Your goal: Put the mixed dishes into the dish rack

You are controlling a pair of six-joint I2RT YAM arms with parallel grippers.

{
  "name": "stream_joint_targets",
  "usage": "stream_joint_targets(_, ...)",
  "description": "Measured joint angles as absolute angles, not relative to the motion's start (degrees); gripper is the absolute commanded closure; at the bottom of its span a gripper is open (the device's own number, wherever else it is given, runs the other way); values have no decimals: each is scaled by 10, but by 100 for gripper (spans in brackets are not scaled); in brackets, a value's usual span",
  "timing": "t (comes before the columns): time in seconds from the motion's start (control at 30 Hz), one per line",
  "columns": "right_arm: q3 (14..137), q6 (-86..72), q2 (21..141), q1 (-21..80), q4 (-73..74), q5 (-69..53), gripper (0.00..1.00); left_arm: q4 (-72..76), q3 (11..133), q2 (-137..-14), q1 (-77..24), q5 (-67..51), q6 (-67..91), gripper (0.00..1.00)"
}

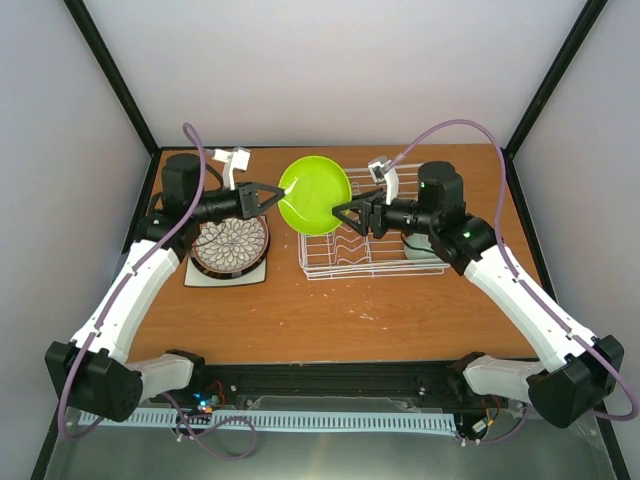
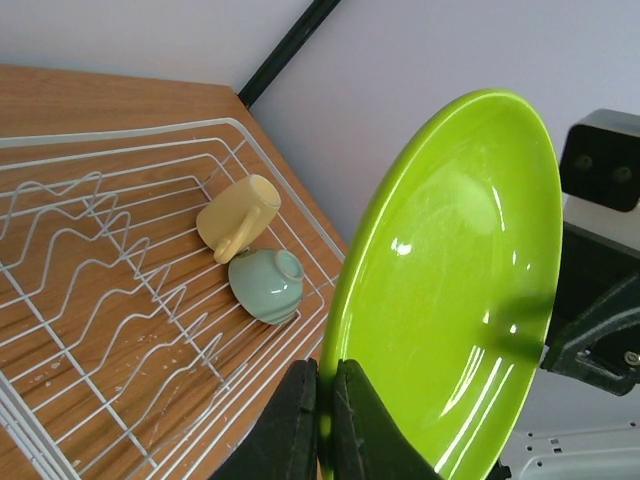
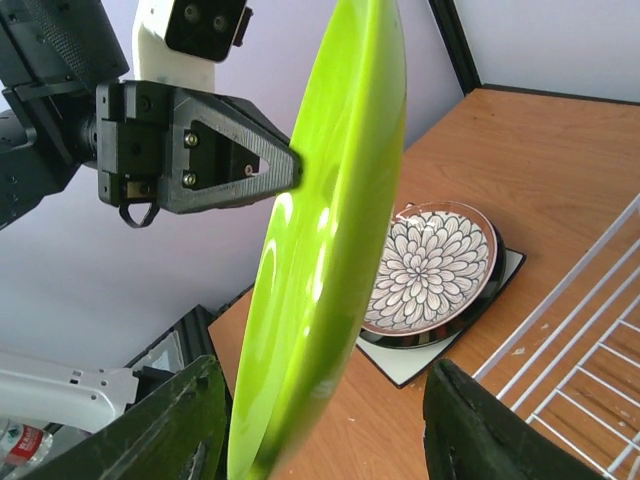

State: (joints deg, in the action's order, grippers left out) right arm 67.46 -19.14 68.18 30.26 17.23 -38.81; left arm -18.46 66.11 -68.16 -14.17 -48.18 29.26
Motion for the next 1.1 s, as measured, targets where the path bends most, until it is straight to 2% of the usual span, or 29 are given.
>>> stream_joint_targets(0.1,678,-194,693,303,161,-396,62,-184,661,-682,-152,-480,295,99)
stream_joint_targets(0.17,679,-201,702,304,153,-401,82,-182,660,-682,-165,-477,296,99)
stream_joint_targets(0.2,679,-200,705,305,149,-403,96,-180,659,-682,-173,-473,298,99)
stream_joint_targets(0.3,681,-220,715,296,154,-372,97,-172,656,-682,-188,-462,288,99)
stream_joint_targets(0.37,683,-222,719,294,156,-366,97,-171,656,-684,-196,-441,283,94)
stream_joint_targets(0.4,684,-220,718,295,160,-359,97,-171,655,-686,-198,-435,281,87)
stream_joint_targets(0.47,688,-205,716,297,170,-347,97,-171,655,-686,-202,-425,280,66)
stream_joint_targets(0.53,694,-177,711,308,174,-337,97,-180,655,-686,-212,-413,281,38)
stream_joint_targets(0.57,697,-163,706,312,177,-329,97,-185,656,-687,-215,-406,277,16)
stream_joint_targets(0.6,700,-149,700,315,181,-318,97,-197,660,-689,-217,-397,275,3)
stream_joint_targets(0.87,722,3,651,317,209,-161,97,-277,719,-688,-220,-239,233,0)
stream_joint_targets(1.1,707,194,714,316,184,-67,97,-276,707,-591,-219,-58,181,0)
